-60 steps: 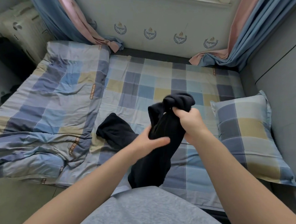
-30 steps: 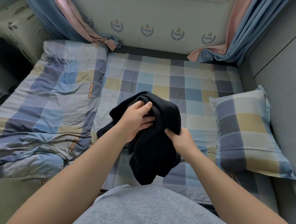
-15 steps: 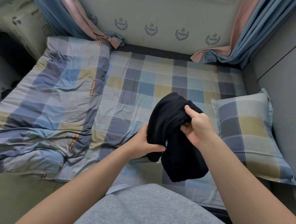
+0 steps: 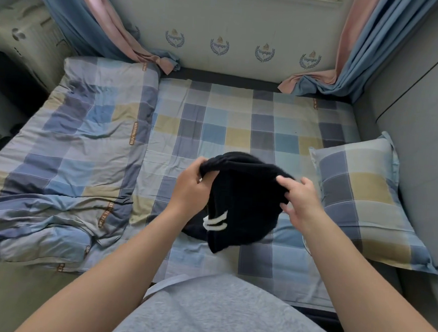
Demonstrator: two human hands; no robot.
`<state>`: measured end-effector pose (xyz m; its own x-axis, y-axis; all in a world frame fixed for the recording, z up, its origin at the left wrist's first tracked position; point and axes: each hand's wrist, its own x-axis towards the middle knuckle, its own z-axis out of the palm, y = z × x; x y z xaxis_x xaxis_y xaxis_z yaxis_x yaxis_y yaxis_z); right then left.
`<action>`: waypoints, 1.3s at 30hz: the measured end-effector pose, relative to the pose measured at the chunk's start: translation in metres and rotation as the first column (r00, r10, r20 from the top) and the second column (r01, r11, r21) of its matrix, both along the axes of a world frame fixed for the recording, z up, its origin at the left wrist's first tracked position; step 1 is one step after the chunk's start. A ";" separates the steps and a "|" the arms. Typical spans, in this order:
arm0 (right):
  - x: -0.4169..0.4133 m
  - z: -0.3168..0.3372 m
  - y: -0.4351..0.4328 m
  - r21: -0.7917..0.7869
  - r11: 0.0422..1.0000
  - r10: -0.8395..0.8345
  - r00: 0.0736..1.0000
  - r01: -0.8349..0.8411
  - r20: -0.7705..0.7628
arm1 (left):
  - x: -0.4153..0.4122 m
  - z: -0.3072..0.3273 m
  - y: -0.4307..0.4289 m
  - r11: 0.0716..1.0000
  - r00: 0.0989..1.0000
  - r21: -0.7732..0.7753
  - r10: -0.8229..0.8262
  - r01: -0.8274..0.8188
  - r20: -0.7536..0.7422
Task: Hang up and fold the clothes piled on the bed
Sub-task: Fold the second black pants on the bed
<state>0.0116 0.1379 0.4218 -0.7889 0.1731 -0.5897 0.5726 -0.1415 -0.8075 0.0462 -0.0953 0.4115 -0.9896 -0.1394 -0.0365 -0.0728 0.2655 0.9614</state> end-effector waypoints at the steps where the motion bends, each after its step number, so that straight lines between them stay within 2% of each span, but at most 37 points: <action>1: 0.004 -0.002 -0.001 0.108 0.990 0.096 0.995 -0.094 -0.015 | -0.002 0.007 0.001 0.999 0.998 -0.004 -0.054 0.054 -0.021; 3: 0.012 -0.003 -0.004 0.288 0.908 0.347 0.932 -0.306 -0.104 | -0.005 0.018 0.006 0.977 0.978 -0.069 -0.206 0.203 -0.031; 5: 0.014 0.002 -0.009 0.372 0.772 0.603 0.779 -0.515 -0.174 | -0.005 0.028 0.012 0.932 0.941 -0.158 -0.336 0.327 -0.030; 7: 0.014 0.007 -0.016 0.329 0.643 0.761 0.626 -0.692 -0.170 | -0.005 0.036 0.013 0.917 0.926 -0.175 -0.373 0.359 -0.054; 9: 0.014 0.008 -0.023 0.280 0.581 0.814 0.552 -0.764 -0.181 | -0.005 0.043 0.011 0.938 0.936 -0.130 -0.335 0.322 -0.104; 10: 0.016 0.008 -0.027 0.291 0.588 0.809 0.552 -0.755 -0.202 | -0.006 0.044 0.009 0.949 0.943 -0.110 -0.309 0.296 -0.122; 13: 0.020 0.006 -0.034 0.323 0.691 0.723 0.615 -0.646 -0.317 | -0.008 0.043 0.007 0.962 0.953 -0.083 -0.270 0.260 -0.140; 15: 0.021 0.008 -0.036 0.290 0.755 0.654 0.649 -0.587 -0.389 | -0.010 0.038 0.004 0.961 0.956 -0.032 -0.278 0.276 -0.095; 18: 0.020 0.016 -0.034 0.181 0.820 0.561 0.702 -0.543 -0.438 | -0.011 0.020 -0.009 0.929 0.922 0.013 -0.369 0.370 0.119; 22: 0.014 0.024 -0.020 0.006 0.874 0.435 0.777 -0.486 -0.455 | 0.003 -0.017 -0.024 0.859 0.793 0.016 -0.481 0.512 0.374; 24: 0.011 0.025 -0.012 -0.092 0.886 0.375 0.820 -0.454 -0.433 | 0.012 -0.035 -0.027 0.854 0.762 -0.030 -0.446 0.519 0.469; 27: 0.009 0.018 0.001 -0.107 0.919 0.309 0.862 -0.379 -0.403 | 0.021 -0.049 -0.024 0.887 0.784 -0.108 -0.333 0.449 0.524; 29: 0.009 0.011 0.010 -0.010 0.956 0.273 0.902 -0.293 -0.333 | 0.022 -0.048 -0.022 0.867 0.844 -0.263 -0.271 0.423 0.464; 30: 0.007 0.008 0.015 0.087 0.962 0.275 0.919 -0.261 -0.283 | 0.022 -0.044 -0.021 0.837 0.872 -0.358 -0.251 0.413 0.419; 32: 0.006 0.006 0.023 0.291 0.922 0.317 0.929 -0.255 -0.190 | 0.021 -0.035 -0.020 0.791 0.910 -0.476 -0.236 0.383 0.340; 35: 0.009 0.007 0.022 0.457 0.825 0.449 0.877 -0.332 -0.172 | 0.015 -0.020 -0.020 0.776 0.921 -0.511 -0.237 0.370 0.308; 37: 0.012 0.008 0.013 0.654 0.663 0.601 0.780 -0.364 -0.175 | 0.011 -0.012 -0.019 0.732 0.898 -0.531 -0.277 0.427 0.341; 39: 0.011 0.007 0.001 0.843 0.417 0.747 0.656 -0.341 -0.104 | 0.008 -0.006 -0.015 0.687 0.873 -0.545 -0.317 0.481 0.371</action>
<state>0.0230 0.1388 0.4289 -0.9737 -0.2120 -0.0833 -0.1195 0.7867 -0.6057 0.0539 -0.1104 0.4057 -0.9280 0.1937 -0.3183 -0.0149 0.8342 0.5512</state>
